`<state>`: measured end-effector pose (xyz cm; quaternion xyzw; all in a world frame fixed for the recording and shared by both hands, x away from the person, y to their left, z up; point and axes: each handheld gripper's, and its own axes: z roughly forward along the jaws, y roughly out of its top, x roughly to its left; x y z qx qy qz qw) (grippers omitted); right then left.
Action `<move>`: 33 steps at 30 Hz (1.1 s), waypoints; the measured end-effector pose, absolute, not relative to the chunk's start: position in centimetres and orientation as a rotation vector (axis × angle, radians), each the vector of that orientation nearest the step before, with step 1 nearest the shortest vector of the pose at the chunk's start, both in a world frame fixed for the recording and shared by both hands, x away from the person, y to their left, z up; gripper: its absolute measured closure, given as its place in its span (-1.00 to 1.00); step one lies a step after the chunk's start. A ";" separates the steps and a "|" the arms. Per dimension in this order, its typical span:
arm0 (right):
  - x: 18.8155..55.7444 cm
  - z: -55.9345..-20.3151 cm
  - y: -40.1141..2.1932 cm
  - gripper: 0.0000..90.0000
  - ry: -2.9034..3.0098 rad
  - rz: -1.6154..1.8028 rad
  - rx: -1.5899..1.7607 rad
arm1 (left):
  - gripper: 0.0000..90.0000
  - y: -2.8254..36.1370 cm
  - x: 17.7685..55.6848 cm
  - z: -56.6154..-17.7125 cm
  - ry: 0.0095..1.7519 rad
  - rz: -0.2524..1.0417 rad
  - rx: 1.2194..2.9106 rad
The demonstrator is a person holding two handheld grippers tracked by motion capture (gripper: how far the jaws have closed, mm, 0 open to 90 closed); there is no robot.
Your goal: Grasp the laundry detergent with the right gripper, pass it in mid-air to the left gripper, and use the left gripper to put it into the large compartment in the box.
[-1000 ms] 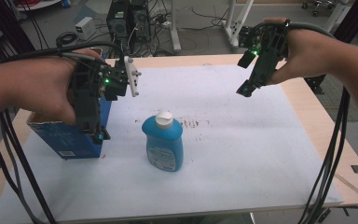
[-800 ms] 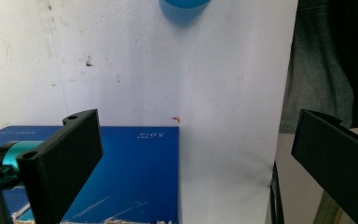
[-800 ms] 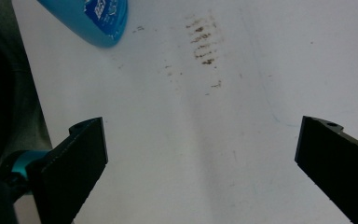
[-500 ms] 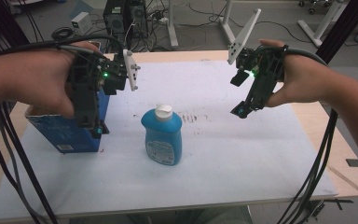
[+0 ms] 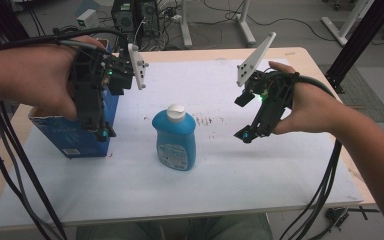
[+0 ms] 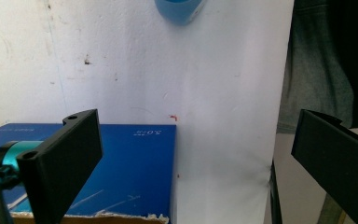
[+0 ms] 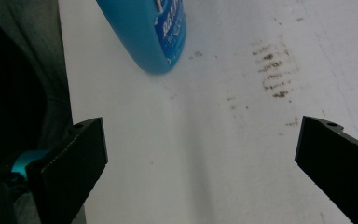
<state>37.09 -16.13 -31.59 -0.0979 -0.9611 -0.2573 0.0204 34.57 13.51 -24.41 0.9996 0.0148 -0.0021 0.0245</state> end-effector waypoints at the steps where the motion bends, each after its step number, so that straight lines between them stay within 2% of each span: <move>1: 37.0 -31.8 -16.1 -0.97 -2.972 -0.816 -0.306 | -0.96 13.5 34.6 -24.4 0.045 -0.011 3.093; 15: 35.7 -35.3 -14.7 -0.97 -2.869 -0.992 -0.334 | -0.96 13.6 34.4 -24.3 0.037 -0.008 3.094; 33: 34.5 -39.2 -11.1 -0.97 -2.772 -1.186 -0.339 | -0.96 13.4 34.2 -24.3 0.027 -0.006 3.093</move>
